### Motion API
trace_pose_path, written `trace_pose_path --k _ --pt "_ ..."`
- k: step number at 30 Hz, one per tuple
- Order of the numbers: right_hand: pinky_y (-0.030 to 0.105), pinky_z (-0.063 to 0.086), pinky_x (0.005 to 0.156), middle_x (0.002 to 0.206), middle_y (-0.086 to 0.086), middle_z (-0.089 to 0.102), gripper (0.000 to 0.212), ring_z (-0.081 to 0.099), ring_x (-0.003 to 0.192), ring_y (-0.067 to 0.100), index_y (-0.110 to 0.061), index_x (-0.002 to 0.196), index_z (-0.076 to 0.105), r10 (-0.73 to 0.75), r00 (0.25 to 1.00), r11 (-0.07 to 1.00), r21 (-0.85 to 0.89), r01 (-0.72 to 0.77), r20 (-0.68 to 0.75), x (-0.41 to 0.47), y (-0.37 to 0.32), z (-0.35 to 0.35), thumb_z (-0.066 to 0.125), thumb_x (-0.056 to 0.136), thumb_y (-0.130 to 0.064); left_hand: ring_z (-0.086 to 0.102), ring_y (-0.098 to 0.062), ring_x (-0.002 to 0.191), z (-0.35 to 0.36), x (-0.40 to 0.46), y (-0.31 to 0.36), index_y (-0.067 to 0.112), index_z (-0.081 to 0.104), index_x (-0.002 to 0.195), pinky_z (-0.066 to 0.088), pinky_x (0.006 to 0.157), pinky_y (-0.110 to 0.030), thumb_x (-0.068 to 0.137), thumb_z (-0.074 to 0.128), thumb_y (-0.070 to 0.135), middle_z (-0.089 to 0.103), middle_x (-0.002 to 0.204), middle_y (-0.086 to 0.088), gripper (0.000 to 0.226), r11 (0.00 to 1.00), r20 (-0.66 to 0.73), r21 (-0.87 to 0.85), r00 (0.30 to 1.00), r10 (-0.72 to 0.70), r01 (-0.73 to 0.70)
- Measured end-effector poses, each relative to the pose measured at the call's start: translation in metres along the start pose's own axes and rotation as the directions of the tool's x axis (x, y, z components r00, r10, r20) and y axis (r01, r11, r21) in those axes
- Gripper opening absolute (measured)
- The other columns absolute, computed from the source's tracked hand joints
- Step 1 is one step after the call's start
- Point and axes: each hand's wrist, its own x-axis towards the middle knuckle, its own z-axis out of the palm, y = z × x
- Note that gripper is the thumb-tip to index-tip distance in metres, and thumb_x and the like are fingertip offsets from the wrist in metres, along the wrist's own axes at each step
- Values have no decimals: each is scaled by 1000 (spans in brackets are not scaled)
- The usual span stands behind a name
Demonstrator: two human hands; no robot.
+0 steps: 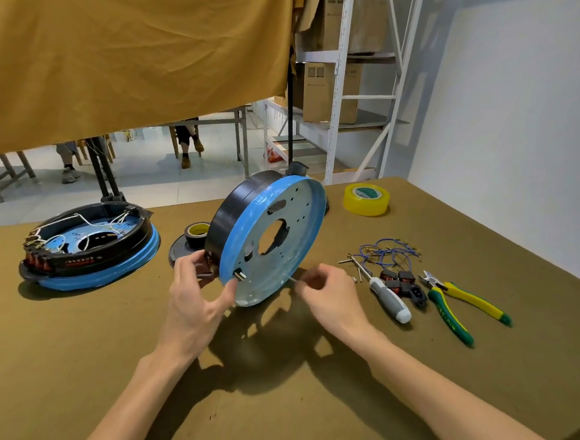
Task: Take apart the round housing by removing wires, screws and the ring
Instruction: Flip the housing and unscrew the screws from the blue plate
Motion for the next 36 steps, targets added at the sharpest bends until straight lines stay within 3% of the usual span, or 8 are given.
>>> trace_pose_path --k 7,12,16,19,26,28,32,36 --pt "25 46 66 84 -9 68 11 59 79 10 -23 95 70 -104 989 798 -603 20 -104 13 57 -41 65 94 -33 47 -19 105 1 8 12 7 49 122 38 82 -33 89 20 74 48 112 -8 80 980 -158 -68 967 -198 189" --pt "33 54 77 95 2 73 20 68 92 21 -16 101 73 -107 994 732 -679 59 -29 23 63 -42 63 96 -32 58 -29 93 -12 11 12 4 57 103 48 81 -46 86 9 86 62 97 -12 96 942 -97 -93 939 -331 323" --pt "35 55 79 108 3 71 29 68 97 23 -17 116 71 -163 985 719 -690 83 -51 25 58 -47 64 95 -36 68 -25 75 -21 10 6 -3 71 88 49 64 -30 98 15 75 74 73 -9 97 893 3 -144 902 -431 427" --pt "37 51 85 118 8 63 36 63 103 27 -14 125 60 -238 961 556 -831 15 -142 23 62 -54 61 93 -30 68 -18 73 -17 4 2 10 71 73 43 59 -27 99 15 73 72 58 2 88 828 56 -175 845 -532 533" --pt "39 43 98 118 8 67 29 61 111 28 -12 121 60 -108 988 285 -956 -73 -107 13 64 -68 57 96 -27 70 -27 85 -15 -9 -3 18 72 94 53 61 -34 97 29 75 78 75 -6 71 632 201 -247 677 -708 735" --pt "36 47 88 116 7 65 22 64 104 26 -12 118 60 -128 985 344 -937 -70 -120 9 59 -72 53 100 -25 69 -28 90 -21 -10 -4 9 66 106 55 64 -34 94 40 74 74 94 -14 71 588 242 -261 642 -728 766" --pt "41 51 68 111 8 58 28 63 87 28 -11 121 59 -179 958 807 -591 12 -225 3 42 -79 43 109 -30 62 -31 115 -34 -11 -2 13 55 120 55 92 -42 71 75 57 63 121 -15 69 455 420 -399 600 -681 796" --pt "43 52 78 115 6 55 28 59 91 24 -14 121 59 -137 972 856 -516 20 -189 4 24 -80 41 108 -30 54 -31 125 -35 -12 3 5 47 138 45 107 -44 65 82 34 60 122 -12 86 380 408 -500 599 -689 778"
